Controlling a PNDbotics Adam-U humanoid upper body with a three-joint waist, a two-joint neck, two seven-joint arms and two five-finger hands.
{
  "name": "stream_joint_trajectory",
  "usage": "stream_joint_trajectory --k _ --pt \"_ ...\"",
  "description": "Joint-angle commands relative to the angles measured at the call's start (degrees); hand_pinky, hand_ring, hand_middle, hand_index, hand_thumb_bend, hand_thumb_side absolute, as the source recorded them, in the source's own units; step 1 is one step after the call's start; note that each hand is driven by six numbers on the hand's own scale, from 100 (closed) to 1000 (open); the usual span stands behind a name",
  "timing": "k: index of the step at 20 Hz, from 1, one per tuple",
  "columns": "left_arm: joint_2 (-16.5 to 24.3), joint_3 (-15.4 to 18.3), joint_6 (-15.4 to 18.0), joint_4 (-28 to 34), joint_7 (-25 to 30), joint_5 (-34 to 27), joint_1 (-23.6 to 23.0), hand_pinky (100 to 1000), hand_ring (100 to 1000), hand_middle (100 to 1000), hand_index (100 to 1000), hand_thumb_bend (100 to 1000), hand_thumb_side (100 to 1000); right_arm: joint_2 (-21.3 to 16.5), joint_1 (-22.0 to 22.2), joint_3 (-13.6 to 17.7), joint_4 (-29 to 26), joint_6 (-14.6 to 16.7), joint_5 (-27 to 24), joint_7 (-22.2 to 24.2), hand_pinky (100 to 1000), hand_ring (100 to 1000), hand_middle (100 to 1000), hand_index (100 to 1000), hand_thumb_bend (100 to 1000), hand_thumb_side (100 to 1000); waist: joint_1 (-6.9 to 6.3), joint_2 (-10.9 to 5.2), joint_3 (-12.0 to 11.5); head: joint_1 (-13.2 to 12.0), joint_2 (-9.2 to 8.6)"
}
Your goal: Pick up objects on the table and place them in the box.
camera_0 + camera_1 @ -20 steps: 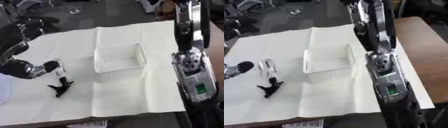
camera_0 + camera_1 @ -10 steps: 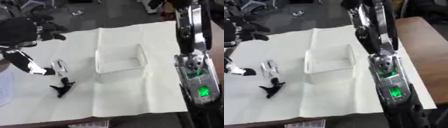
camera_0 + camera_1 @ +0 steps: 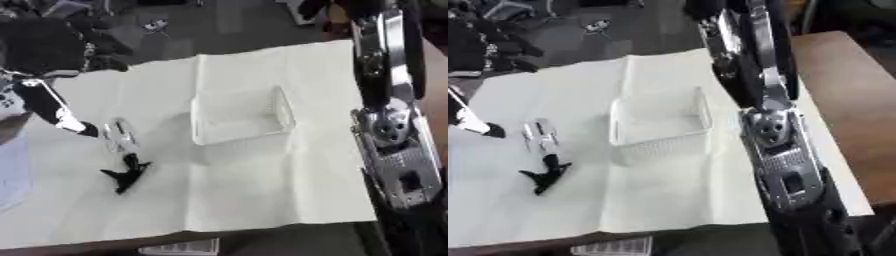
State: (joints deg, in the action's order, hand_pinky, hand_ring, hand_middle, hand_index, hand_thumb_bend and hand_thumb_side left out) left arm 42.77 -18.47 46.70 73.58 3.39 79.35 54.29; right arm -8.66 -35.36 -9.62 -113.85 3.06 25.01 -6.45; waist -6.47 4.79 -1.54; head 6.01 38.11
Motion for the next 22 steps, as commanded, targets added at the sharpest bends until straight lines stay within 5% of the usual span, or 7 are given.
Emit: stream_joint_trajectory --k 1,14,22 --pt "0.1 -0.2 1.0 -2.2 -2.4 4.8 2.5 1000 935 956 913 599 876 -0.5 -0.5 -0.1 -0.7 0.0 -0.4 0.4 424 452 543 745 477 1000 0.03 -0.94 0.1 -0.5 0.36" --pt "-4.8 -3.1 5.2 -13.2 -9.3 19.5 7.5 1000 908 940 916 638 876 0.2 -0.8 -0.3 -0.7 0.2 -0.6 1.0 424 452 541 746 478 1000 -0.25 -0.67 1.1 -1.0 0.84" --pt "-6.5 -3.6 5.3 -21.1 -7.7 18.0 6.5 993 902 923 916 659 911 0.8 -1.1 -0.3 -0.7 0.3 -0.9 1.2 422 450 541 747 480 1000 -0.15 -0.29 2.0 -0.9 -0.51"
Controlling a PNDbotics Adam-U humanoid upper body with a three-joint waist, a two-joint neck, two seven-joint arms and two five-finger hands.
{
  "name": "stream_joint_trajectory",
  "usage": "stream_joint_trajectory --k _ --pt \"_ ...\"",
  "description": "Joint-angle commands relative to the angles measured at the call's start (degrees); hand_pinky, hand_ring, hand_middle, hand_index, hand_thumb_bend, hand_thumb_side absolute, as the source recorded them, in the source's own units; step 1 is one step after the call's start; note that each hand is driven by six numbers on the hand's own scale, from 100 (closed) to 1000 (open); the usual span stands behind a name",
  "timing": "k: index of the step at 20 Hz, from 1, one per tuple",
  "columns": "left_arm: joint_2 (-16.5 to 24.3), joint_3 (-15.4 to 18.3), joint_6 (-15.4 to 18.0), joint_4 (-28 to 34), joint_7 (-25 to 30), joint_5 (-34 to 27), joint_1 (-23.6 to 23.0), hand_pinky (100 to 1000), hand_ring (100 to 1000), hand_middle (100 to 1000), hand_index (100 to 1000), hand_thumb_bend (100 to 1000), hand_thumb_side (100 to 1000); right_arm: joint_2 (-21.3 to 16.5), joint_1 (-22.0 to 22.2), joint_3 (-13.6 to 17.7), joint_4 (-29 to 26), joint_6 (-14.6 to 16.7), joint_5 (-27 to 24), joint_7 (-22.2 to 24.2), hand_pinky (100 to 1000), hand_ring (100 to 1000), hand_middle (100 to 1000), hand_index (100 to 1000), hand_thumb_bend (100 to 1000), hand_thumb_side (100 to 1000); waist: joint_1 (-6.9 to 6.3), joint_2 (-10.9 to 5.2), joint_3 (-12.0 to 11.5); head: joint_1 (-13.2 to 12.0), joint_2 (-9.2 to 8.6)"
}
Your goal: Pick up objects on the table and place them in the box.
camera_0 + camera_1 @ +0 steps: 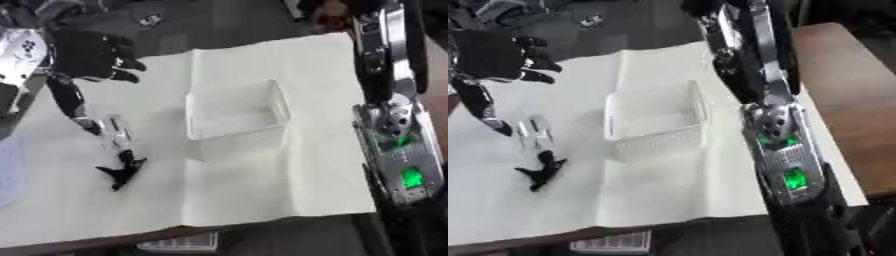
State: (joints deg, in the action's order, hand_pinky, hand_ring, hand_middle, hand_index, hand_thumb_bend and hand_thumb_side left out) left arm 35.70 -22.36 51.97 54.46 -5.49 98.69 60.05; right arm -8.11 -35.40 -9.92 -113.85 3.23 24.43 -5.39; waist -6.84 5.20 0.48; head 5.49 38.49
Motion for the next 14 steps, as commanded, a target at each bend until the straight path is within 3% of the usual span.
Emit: stream_joint_trajectory --k 1,14 --pt "0.4 0.2 0.0 -2.6 2.2 -1.9 0.7 994 904 924 917 666 917 0.2 -1.0 0.0 -0.7 0.1 -0.3 0.1 421 450 541 747 483 1000 0.23 -0.67 0.0 -0.5 -0.88" --pt "-0.1 -0.2 0.0 -2.2 9.5 -7.9 0.6 989 901 925 919 663 931 0.4 -1.1 0.0 -0.7 -0.1 -0.3 0.6 421 450 547 746 484 1000 0.34 -0.62 -0.1 -1.3 -0.91"
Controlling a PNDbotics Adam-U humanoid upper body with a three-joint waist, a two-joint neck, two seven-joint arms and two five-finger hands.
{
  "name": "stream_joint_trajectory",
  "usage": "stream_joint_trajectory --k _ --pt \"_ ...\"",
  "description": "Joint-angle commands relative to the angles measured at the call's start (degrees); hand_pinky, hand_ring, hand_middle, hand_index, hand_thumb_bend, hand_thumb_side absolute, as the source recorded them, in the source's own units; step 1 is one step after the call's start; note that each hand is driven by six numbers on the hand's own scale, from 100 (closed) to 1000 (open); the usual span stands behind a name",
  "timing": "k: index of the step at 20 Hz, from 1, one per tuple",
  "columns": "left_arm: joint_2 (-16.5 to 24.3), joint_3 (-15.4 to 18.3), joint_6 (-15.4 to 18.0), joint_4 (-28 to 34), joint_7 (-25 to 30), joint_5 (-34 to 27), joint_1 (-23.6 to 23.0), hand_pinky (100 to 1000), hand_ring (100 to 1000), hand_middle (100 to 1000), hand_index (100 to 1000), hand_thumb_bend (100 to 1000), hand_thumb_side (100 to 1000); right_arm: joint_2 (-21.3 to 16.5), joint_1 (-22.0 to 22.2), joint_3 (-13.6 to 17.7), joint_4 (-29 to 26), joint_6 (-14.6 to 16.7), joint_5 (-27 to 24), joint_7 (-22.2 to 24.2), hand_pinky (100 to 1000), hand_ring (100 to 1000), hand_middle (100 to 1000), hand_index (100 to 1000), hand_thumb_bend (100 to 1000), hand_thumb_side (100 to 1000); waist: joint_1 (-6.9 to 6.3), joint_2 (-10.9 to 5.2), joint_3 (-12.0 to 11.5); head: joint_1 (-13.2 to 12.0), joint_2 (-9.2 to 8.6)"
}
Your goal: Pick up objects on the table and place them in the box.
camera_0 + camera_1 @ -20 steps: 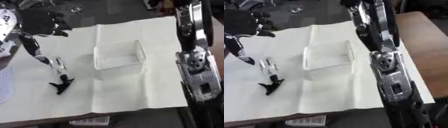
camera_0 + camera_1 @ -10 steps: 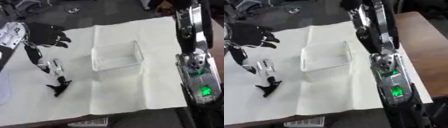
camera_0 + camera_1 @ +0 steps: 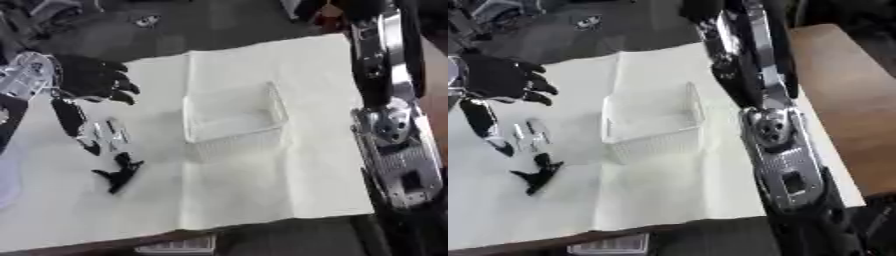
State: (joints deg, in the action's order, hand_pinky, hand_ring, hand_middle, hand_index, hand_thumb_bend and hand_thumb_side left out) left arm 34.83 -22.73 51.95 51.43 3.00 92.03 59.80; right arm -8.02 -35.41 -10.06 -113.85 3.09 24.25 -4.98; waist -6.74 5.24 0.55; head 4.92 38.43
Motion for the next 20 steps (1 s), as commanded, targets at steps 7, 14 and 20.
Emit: stream_joint_trajectory --k 7,14,20 --pt "0.2 -0.4 0.0 0.9 3.0 -3.0 0.7 984 897 923 917 675 949 0.4 -1.3 0.2 -0.7 0.1 -0.1 0.2 421 450 546 745 483 1000 0.26 -0.58 -0.1 -1.2 -0.38" --pt "-0.2 -0.9 0.0 0.9 4.3 -3.8 0.9 984 897 923 917 690 954 0.5 -1.3 0.3 -0.7 0.1 -0.2 0.2 422 450 546 745 480 1000 0.25 -0.53 0.0 -1.2 -0.58" --pt "-0.7 -1.3 0.0 0.5 5.4 -4.1 1.3 986 900 927 917 698 955 0.8 -1.3 1.0 -0.7 -2.6 -0.1 -2.9 412 436 535 740 439 1000 0.16 -0.50 0.2 -0.8 -2.13"
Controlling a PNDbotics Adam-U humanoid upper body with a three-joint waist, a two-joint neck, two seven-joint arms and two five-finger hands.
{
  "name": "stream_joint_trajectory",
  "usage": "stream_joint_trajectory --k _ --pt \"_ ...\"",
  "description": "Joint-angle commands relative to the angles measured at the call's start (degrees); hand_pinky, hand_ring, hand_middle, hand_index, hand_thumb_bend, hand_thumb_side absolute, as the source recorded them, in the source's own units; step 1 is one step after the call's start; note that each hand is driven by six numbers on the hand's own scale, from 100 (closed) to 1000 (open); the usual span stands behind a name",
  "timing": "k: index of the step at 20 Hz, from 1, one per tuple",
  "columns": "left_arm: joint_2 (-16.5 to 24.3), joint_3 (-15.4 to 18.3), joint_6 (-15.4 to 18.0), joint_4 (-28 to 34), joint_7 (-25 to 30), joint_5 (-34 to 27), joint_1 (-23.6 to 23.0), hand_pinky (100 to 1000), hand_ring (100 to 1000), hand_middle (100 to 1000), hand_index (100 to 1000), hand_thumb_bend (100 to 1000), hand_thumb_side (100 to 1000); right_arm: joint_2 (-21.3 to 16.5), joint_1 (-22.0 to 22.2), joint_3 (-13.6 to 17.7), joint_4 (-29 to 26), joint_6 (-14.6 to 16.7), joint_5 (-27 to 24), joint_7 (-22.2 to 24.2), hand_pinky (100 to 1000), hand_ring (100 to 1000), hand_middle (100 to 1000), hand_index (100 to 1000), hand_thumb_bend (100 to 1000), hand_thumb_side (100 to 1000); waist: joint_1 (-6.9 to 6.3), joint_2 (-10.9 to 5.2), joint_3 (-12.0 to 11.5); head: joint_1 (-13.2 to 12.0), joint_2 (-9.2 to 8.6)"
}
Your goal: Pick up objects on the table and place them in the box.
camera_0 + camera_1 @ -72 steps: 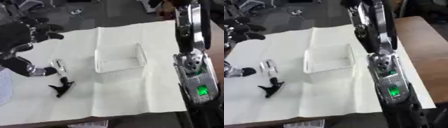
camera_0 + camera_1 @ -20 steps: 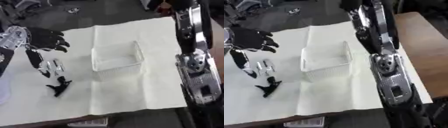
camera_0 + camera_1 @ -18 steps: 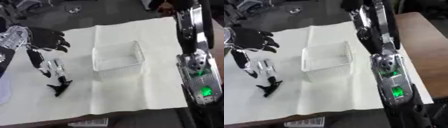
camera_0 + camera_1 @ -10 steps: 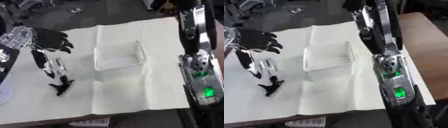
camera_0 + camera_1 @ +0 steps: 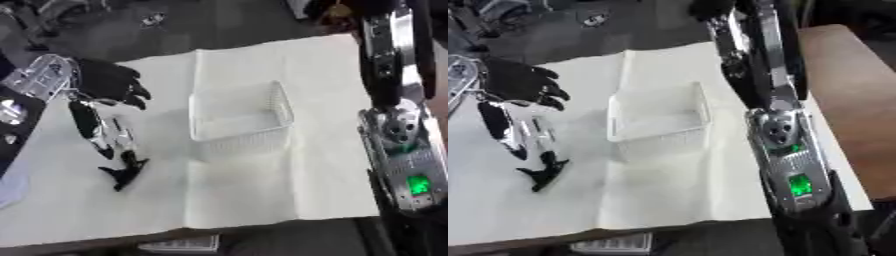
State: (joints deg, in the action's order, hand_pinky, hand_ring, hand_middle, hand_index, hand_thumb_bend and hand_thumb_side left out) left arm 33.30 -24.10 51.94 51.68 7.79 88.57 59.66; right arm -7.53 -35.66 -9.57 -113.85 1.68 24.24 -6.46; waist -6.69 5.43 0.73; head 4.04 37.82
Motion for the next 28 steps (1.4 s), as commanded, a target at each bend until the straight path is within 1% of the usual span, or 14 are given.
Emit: stream_joint_trajectory --k 1,4,6,9,11,14,16,19,24,28 --pt "0.7 0.1 0.0 0.1 0.9 -0.7 1.5 986 900 927 918 699 957 0.3 -1.1 0.5 -0.7 -1.8 -0.1 -2.0 411 435 534 739 436 1000 0.11 -0.68 0.1 0.2 -1.92" --pt "0.1 -0.6 0.0 -0.8 2.2 0.2 1.6 988 904 928 920 700 950 0.6 -1.3 0.8 -0.7 -3.9 -0.6 -4.8 400 422 525 738 414 1000 0.14 -0.58 0.3 1.5 -4.06" --pt "-0.4 -1.3 0.0 -0.9 2.7 1.9 1.8 993 910 932 921 712 942 0.7 -1.3 0.7 -0.7 -5.2 -1.0 -6.6 393 415 520 737 408 1000 0.17 -0.52 0.4 1.8 -4.74" --pt "-0.6 -2.1 0.0 0.0 2.3 6.3 2.2 1000 930 944 926 719 907 0.7 -1.4 0.4 -0.7 -6.0 -1.4 -7.9 391 413 518 736 406 1000 0.15 -0.44 0.6 1.6 -4.67" --pt "-0.6 -2.8 0.0 1.0 0.6 10.9 2.6 1000 943 959 920 716 871 0.8 -1.5 0.3 -0.7 -6.1 -1.5 -8.2 391 413 517 734 406 1000 0.09 -0.38 0.6 1.2 -4.16" --pt "-0.5 -3.1 0.0 1.1 -4.2 19.2 3.0 1000 952 968 915 719 853 0.9 -1.5 0.3 -0.7 -6.1 -1.6 -8.4 390 412 516 734 407 1000 0.00 -0.33 0.6 0.8 -3.30" --pt "-0.7 -3.0 0.0 -0.5 -8.4 25.0 3.3 1000 952 972 911 725 849 0.9 -1.6 0.3 -0.7 -6.1 -1.6 -8.4 391 412 515 733 405 1000 -0.07 -0.32 0.6 0.4 -2.76" --pt "-1.1 -2.1 0.0 -3.4 -15.9 33.1 3.5 1000 952 975 899 726 846 1.0 -1.6 0.3 -0.7 -6.0 -1.7 -8.6 390 411 514 733 405 1000 -0.09 -0.28 0.7 0.3 -2.53" --pt "-1.1 0.7 0.0 -7.4 -28.5 45.5 3.2 1000 946 972 888 726 841 1.1 -1.7 0.4 -0.7 -6.0 -1.7 -8.7 389 408 512 732 404 1000 -0.05 -0.18 0.8 0.3 -2.55" --pt "-1.0 3.4 0.0 -9.8 -34.1 52.2 3.0 1000 947 972 889 724 840 1.0 -1.6 0.4 -0.7 -6.1 -1.8 -8.6 386 408 512 732 410 1000 0.05 -0.12 0.7 0.4 -2.53"
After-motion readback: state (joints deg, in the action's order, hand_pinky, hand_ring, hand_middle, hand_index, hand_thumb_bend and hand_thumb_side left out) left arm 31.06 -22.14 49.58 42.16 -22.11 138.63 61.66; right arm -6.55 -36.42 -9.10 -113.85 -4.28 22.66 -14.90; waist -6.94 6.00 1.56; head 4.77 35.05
